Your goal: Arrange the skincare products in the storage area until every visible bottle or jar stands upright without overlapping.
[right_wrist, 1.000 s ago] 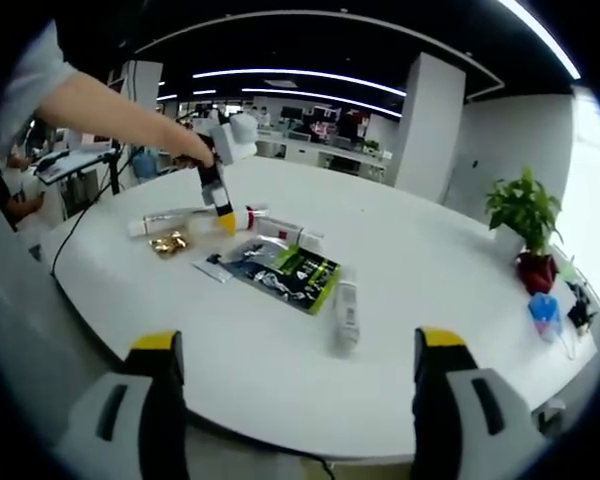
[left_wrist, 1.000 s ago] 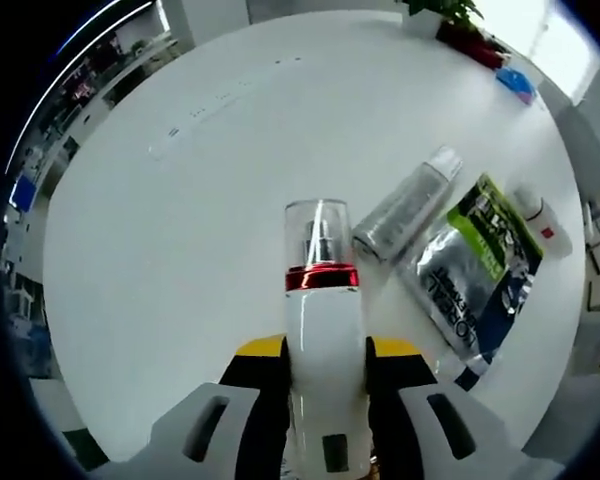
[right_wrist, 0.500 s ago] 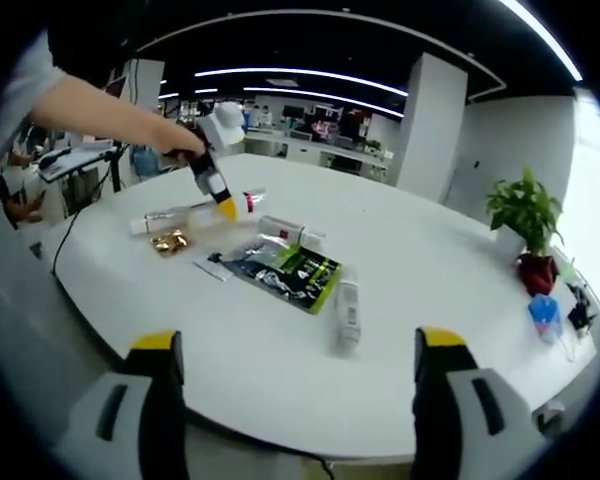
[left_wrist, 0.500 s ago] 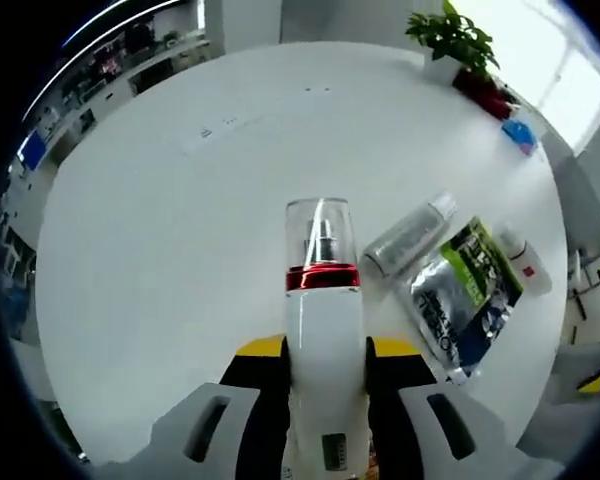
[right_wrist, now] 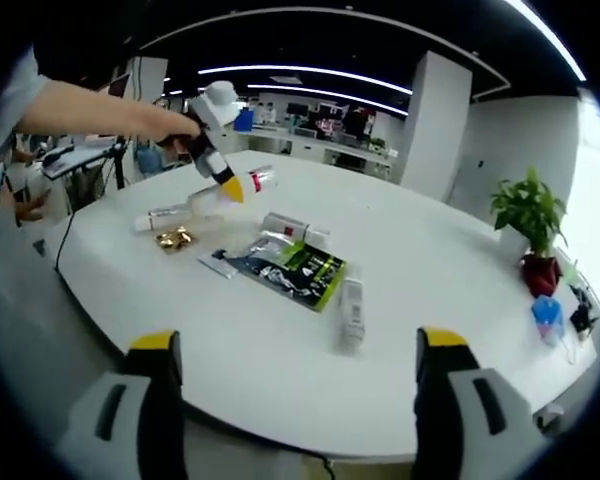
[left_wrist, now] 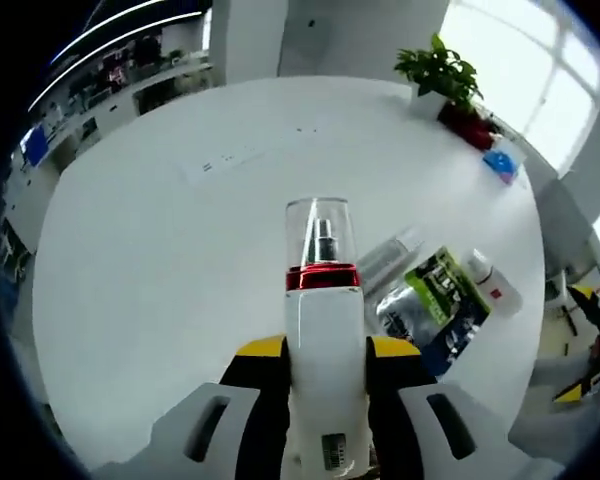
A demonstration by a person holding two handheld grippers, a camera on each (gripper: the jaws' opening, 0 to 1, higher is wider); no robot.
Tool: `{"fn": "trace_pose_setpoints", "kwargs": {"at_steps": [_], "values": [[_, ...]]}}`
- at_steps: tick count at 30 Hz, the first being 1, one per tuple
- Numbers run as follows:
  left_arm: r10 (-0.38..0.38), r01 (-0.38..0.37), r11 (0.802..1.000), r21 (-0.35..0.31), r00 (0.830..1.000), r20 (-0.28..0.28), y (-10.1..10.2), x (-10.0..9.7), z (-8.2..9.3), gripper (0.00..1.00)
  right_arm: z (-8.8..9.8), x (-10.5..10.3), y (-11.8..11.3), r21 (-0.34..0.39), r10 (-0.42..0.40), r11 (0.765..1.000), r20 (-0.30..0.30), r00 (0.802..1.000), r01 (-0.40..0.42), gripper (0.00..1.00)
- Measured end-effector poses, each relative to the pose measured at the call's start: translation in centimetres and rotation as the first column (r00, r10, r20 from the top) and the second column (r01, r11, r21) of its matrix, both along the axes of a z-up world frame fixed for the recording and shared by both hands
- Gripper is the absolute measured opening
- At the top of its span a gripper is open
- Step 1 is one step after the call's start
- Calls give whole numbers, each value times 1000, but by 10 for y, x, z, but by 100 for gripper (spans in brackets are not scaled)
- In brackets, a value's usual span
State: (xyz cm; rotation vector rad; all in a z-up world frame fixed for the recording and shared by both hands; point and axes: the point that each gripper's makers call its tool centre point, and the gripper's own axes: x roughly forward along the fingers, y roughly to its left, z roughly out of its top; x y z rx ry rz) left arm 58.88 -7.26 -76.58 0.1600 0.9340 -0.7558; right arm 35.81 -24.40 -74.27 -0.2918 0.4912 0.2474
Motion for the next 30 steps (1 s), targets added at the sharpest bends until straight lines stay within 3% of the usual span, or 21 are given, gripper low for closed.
{"fn": "trace_pose_setpoints", "kwargs": {"at_steps": [20,24,27,30], "values": [[-23,41,983,-178,995,101,-9,-11,36,25,1,-3,3,-2,28,1000,-8,1000,-28,99],[-27,51,977,-206,993,116,-14,-19,43,25,1,-3,4,6,31,999,-25,999,-31,100],[-66,99,970,-223,986,152,-21,-28,47,25,2,-3,3,4,30,1000,-22,999,-30,100],[-42,77,970,-229,988,151,-22,-33,47,25,3,-3,3,3,36,999,-24,999,-36,100]]}}
